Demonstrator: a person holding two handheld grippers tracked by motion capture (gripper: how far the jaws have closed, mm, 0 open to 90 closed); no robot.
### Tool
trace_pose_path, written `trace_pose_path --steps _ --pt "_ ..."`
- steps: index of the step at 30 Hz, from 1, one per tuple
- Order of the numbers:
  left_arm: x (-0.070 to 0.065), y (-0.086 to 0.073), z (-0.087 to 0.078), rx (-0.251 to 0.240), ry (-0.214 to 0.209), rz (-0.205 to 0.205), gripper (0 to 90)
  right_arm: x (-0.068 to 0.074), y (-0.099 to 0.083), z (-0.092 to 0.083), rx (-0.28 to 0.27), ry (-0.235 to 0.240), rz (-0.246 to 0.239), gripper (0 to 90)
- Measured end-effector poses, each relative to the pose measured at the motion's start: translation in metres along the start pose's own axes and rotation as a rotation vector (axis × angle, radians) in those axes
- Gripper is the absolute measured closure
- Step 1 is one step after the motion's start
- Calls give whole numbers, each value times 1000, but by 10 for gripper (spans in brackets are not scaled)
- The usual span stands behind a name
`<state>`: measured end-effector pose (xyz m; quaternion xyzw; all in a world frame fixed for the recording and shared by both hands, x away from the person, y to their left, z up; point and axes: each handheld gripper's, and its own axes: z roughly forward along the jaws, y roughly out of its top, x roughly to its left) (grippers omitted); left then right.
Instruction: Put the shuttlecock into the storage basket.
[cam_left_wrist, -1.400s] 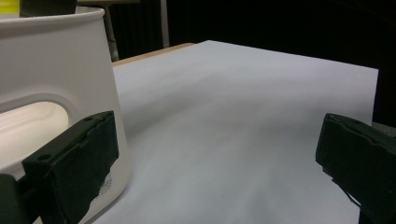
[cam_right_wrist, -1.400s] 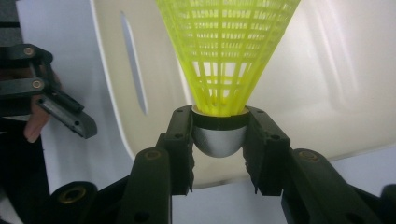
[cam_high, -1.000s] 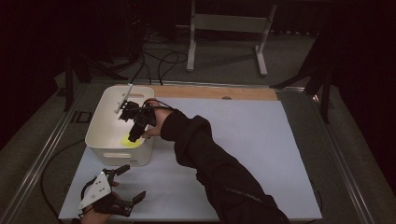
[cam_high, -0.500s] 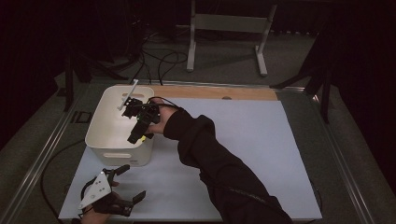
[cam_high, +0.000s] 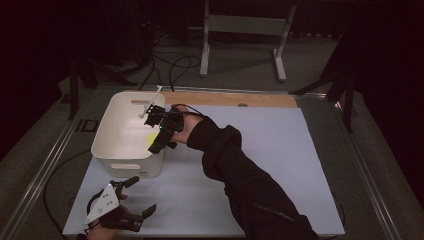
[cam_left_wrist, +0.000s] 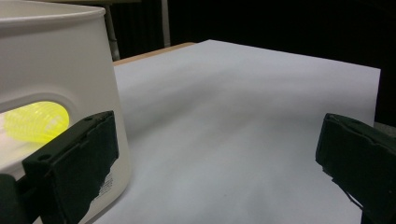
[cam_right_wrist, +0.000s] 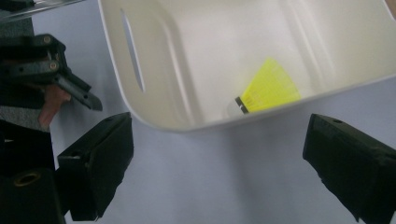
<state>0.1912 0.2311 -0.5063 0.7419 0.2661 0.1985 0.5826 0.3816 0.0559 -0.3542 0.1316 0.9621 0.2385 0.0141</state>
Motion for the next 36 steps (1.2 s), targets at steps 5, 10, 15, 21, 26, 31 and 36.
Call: trace_pose_path --steps 5,10,15,21,26,31,36 --pt "0 0 1 1 -1 0 0 -1 -10 -3 -5 -4 4 85" --pt "0 0 1 2 -2 -1 0 -2 -21 -7 -8 -11 7 85" --pt "0 0 1 5 -2 2 0 -4 -32 -9 -23 -11 14 85" --pt "0 0 1 6 -2 3 0 -4 -44 -11 -34 -20 19 85" --pt "0 0 2 10 -2 5 0 -6 -56 -14 -39 -22 25 85" --pt "0 0 2 10 -2 3 0 -7 -68 -13 -39 -25 32 85" --pt "0 0 2 11 -2 3 0 -9 -80 -10 -36 -27 36 85"
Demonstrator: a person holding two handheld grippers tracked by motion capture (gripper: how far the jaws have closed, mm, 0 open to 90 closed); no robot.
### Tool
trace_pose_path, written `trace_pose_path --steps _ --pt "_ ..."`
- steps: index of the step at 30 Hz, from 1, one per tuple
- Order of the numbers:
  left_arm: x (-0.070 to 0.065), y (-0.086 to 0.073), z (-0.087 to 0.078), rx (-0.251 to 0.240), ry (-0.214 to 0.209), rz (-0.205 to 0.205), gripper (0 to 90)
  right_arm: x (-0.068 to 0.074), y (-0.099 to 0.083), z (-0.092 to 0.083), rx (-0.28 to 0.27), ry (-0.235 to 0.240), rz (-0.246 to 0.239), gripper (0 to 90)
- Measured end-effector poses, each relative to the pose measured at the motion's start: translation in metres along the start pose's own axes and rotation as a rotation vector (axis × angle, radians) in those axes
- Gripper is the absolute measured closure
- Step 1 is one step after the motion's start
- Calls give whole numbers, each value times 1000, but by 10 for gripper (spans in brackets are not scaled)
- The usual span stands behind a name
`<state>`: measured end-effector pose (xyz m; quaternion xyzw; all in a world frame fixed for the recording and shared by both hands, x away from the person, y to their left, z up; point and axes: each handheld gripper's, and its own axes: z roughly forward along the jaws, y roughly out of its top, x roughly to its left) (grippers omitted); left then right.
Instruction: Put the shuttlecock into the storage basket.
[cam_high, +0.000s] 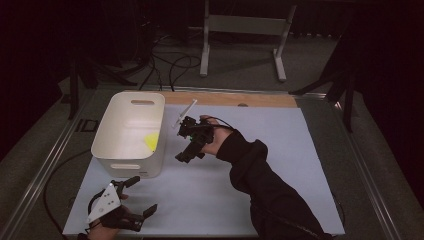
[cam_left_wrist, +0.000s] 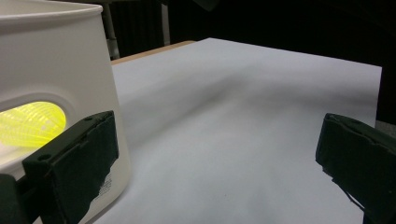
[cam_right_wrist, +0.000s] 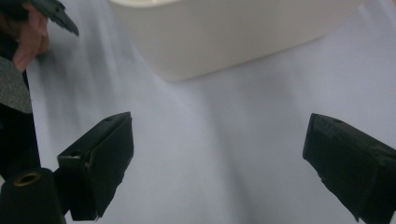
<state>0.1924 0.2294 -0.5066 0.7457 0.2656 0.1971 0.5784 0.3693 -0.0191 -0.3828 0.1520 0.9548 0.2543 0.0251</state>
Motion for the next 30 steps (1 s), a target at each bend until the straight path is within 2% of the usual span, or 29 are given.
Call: trace_pose_path --steps 1,15,22,30 --pt "0 0 0 -1 0 0 0 0 -3 0 -1 -2 12 85" --pt "0 0 0 -1 1 2 0 -2 -39 3 -20 -19 17 85" --pt "0 0 0 2 2 2 0 -6 -70 9 -23 -13 37 86" --pt "0 0 1 1 3 0 0 -10 -97 11 -54 0 49 85"
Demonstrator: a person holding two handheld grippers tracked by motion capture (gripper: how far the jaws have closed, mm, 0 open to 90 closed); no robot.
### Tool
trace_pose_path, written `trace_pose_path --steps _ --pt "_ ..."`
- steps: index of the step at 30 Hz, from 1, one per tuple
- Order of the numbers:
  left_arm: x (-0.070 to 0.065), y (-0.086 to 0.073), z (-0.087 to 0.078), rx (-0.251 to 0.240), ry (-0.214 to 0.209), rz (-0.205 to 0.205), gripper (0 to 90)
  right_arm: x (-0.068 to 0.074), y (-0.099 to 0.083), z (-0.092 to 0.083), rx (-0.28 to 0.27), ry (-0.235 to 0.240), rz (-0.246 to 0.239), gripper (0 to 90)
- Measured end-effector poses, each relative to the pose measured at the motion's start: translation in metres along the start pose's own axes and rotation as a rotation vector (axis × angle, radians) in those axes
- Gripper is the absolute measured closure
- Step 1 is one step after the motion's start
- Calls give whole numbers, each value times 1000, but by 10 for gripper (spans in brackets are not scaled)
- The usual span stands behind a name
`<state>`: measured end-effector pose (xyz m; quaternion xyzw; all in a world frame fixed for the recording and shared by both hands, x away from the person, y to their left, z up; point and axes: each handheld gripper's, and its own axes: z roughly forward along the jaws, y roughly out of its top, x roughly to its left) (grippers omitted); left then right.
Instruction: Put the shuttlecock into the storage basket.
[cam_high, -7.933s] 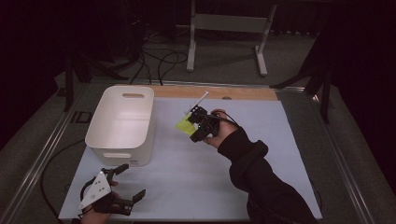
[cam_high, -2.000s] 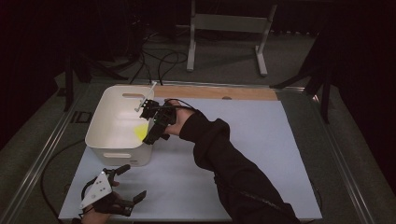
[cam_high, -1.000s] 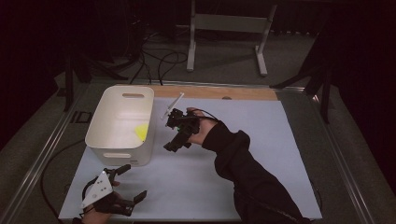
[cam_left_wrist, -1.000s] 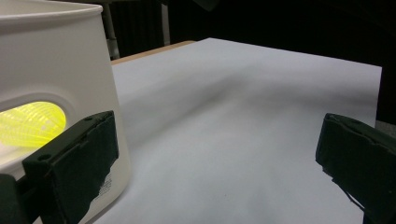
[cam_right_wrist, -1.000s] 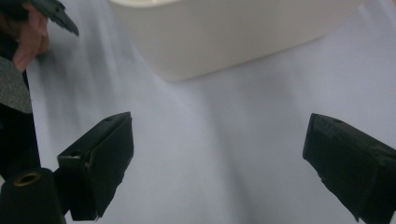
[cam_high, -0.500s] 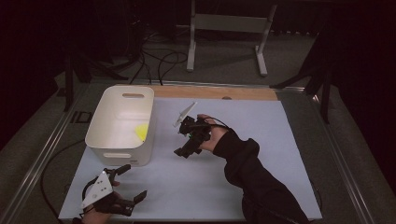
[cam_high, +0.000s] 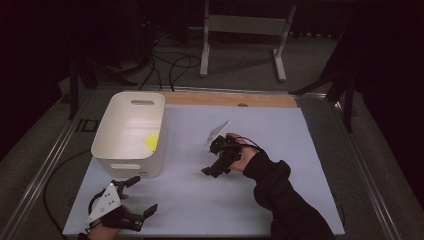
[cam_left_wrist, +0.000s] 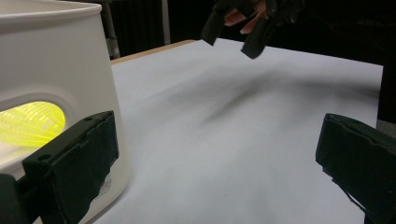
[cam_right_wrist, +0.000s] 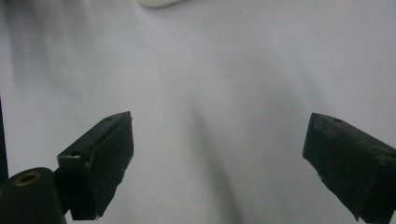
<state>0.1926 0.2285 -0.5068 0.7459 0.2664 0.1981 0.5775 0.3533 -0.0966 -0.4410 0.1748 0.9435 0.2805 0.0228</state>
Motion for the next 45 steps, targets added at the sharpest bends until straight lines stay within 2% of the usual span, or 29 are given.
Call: trace_pose_path --steps 10,14,21,26,30,39,45 --pt "0 0 0 1 0 1 0 1 -33 -3 -31 19 7 85" --pt "0 0 0 2 0 3 0 3 -46 -6 -54 18 7 85" --pt "0 0 0 2 -2 1 0 5 -68 -11 -62 12 13 85" --pt "0 0 0 1 -1 0 0 7 -87 -15 -75 -7 20 85" --pt "-1 1 1 2 -2 3 0 9 -101 -19 -91 -19 32 85" --pt "-1 1 1 1 -1 0 0 5 -130 -28 -117 -22 103 85" --pt "-1 1 1 2 -1 3 0 4 -144 -33 -126 -37 123 85"
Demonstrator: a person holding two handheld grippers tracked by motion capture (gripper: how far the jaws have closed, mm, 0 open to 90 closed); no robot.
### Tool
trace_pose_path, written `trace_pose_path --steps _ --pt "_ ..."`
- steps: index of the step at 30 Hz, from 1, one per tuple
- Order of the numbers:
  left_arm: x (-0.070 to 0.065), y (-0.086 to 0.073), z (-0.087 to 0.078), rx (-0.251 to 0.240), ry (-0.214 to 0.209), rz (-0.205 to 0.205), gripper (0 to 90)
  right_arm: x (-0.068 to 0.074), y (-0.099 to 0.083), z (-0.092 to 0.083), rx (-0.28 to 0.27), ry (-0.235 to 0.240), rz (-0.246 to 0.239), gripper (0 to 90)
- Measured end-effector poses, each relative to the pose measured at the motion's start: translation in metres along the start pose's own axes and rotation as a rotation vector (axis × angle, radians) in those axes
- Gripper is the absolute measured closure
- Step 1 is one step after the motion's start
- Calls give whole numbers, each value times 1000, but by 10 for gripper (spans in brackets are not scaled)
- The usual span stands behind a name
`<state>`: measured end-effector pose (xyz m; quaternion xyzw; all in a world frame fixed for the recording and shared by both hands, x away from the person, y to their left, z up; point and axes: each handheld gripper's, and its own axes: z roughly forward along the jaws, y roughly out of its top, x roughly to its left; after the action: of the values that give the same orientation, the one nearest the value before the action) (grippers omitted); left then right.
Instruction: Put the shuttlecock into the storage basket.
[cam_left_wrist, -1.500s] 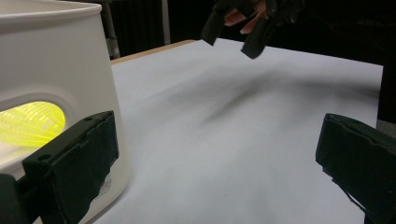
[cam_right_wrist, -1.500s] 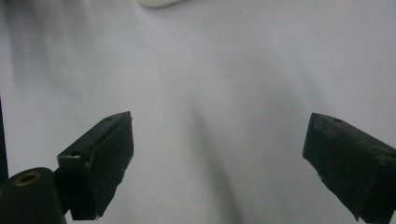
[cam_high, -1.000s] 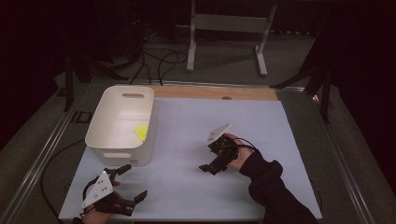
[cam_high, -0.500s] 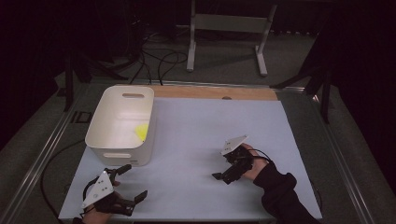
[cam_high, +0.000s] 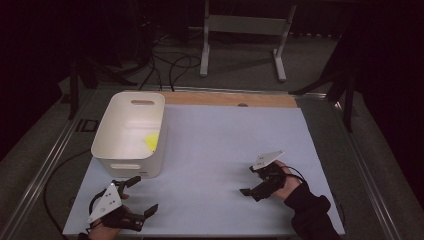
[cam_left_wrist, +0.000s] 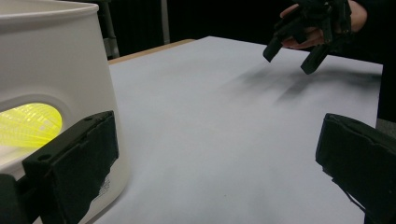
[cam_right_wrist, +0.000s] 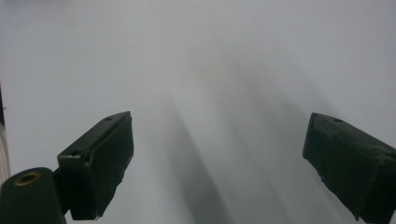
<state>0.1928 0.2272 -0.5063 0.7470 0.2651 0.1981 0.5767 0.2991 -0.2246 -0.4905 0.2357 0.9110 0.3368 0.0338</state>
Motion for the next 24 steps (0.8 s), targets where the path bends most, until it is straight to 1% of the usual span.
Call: trace_pose_path --steps 2,14,19,24 --pt "0 0 0 0 0 0 0 -1 -5 -3 -1 -5 14 85" --pt "0 0 1 1 0 -2 0 -12 -43 -26 -49 -33 92 85" --pt "0 0 1 3 1 -1 0 -16 -56 -34 -83 -54 108 85" --pt "0 0 1 5 0 1 0 -16 -64 -35 -81 -58 108 85"
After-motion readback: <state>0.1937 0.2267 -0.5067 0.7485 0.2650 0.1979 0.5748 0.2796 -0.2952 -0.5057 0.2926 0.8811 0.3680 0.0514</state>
